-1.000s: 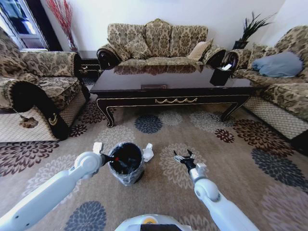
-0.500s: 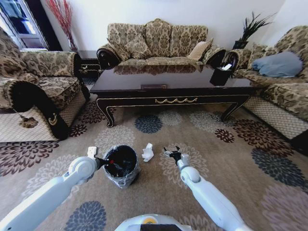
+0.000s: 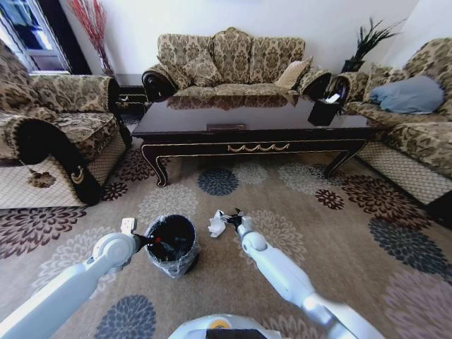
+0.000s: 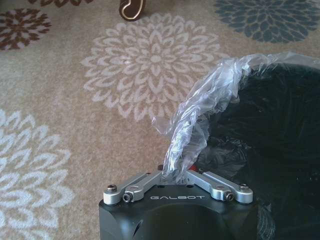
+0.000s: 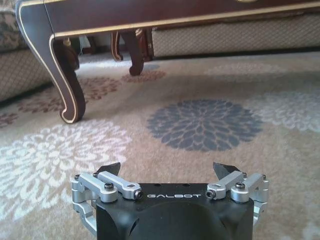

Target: Move to the front of the table and pick up the trash from the floor, then place it into the trash bin.

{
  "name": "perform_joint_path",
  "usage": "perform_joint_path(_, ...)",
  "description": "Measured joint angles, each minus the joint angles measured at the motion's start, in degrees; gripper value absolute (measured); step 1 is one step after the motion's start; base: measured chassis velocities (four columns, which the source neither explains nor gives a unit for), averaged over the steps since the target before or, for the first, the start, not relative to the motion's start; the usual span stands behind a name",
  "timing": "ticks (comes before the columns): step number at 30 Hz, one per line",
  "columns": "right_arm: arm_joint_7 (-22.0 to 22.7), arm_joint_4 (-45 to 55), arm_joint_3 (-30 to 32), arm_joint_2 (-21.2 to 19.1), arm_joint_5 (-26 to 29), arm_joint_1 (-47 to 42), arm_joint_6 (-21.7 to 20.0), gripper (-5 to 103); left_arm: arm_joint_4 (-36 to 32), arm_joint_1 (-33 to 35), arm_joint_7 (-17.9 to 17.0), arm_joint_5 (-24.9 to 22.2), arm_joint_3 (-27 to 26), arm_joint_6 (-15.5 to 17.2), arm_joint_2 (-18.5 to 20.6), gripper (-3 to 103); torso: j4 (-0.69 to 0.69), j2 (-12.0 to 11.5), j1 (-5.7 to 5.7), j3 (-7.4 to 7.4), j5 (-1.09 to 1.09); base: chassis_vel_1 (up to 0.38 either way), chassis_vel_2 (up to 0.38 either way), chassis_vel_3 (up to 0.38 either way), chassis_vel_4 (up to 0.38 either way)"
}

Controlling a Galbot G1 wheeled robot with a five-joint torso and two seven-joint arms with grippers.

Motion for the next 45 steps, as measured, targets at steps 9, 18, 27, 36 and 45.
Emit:
perform_joint_path(9,-2.3,-9.8,0.1,4.5,-1.8,2.2,2.3,100,-1.1,3.2,0.1,0.6,-2.4,0.0,-0.3,0,-0.01,0.0,0.0,0.0,0.0,0.0,0.0,0.0,0.0)
perform_joint_path(18,-4.9,-21.9,3.8,8.4,-3.8,5.4,6.5,100,-2.7,4.7,0.0,0.9,-2.7,0.0,-0.5,0,-0.01,0.0,0.0,0.01,0.01,0.0,0.0,0.0,0.0)
perform_joint_path(27,-6.6,-27.2,4.3,9.9,-3.8,6.0,7.9,97,-3.4,4.5,-0.3,0.8,-2.5,0.0,-0.4,0,-0.01,0.0,0.0,0.0,0.01,0.0,0.0,0.0,0.0)
perform_joint_path(36,-7.3,-26.6,3.6,10.3,-4.2,5.9,8.3,71,-3.3,4.3,-0.4,0.8,-2.3,0.0,-0.5,0,-0.01,0.0,0.0,0.0,0.01,0.0,0.0,0.0,0.0)
perform_joint_path(45,-7.0,-25.8,3.6,9.6,-4.2,5.6,8.0,32,-3.3,4.5,-0.6,0.8,-2.3,0.0,-0.9,0,-0.01,0.0,0.0,0.0,0.01,0.0,0.0,0.0,0.0)
